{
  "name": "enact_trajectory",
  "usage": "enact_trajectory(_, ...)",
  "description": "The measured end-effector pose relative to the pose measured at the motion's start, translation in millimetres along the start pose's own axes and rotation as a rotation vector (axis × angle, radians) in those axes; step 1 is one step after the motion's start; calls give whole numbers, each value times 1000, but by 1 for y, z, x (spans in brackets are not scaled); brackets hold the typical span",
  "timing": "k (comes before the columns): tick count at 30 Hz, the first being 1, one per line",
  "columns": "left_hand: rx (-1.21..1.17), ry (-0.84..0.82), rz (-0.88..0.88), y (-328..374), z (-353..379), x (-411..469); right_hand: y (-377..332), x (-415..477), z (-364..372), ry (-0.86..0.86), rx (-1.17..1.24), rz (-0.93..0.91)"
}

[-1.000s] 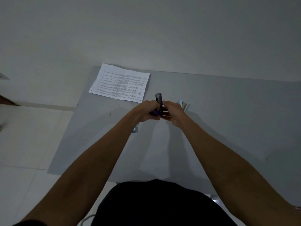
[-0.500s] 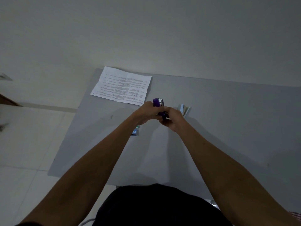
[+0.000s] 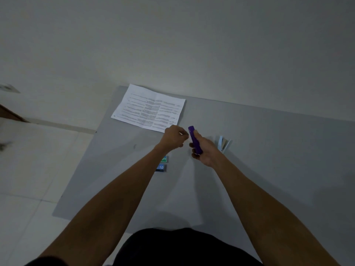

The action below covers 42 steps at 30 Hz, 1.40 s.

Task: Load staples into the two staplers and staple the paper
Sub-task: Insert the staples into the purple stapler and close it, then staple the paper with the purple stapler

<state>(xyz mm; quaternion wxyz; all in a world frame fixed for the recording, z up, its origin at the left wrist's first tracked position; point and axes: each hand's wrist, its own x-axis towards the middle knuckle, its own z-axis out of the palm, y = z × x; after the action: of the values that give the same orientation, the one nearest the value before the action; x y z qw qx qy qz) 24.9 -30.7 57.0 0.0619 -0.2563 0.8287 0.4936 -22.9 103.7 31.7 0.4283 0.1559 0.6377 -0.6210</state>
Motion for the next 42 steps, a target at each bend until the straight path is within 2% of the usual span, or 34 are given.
enact_trajectory(2, -8, 69, -45, -9, -6, 9, -3, 10, 2, 25, -57, -16)
enact_trajectory(8, -94, 323, -329, -59, -37, 42, -16, 48, 20, 71, -137, -14)
enact_trajectory(15, -393, 547, -615, -97, -81, 92, -27, 101, 59, 207, -189, -15)
enact_trajectory(20, -535, 714, -715, -103, -96, 117, -31, 133, 79, 339, -242, -34)
enact_trajectory(25, -662, 801, -767, -110, -103, 131, -37, 147, 82, 322, -262, -35)
enact_trajectory(29, -693, 763, -645, -112, -101, 126, -44, 139, 73, 250, -215, -25)
enact_trajectory(33, -483, 786, -338, -90, -92, 115, -51, 121, 56, 239, -105, -67)
enact_trajectory(38, -192, 676, 104, -51, -66, 84, -69, 82, 37, 178, 49, -149)
enact_trajectory(42, 91, 581, 317, -24, -47, 61, -84, 49, 28, 151, 117, -166)
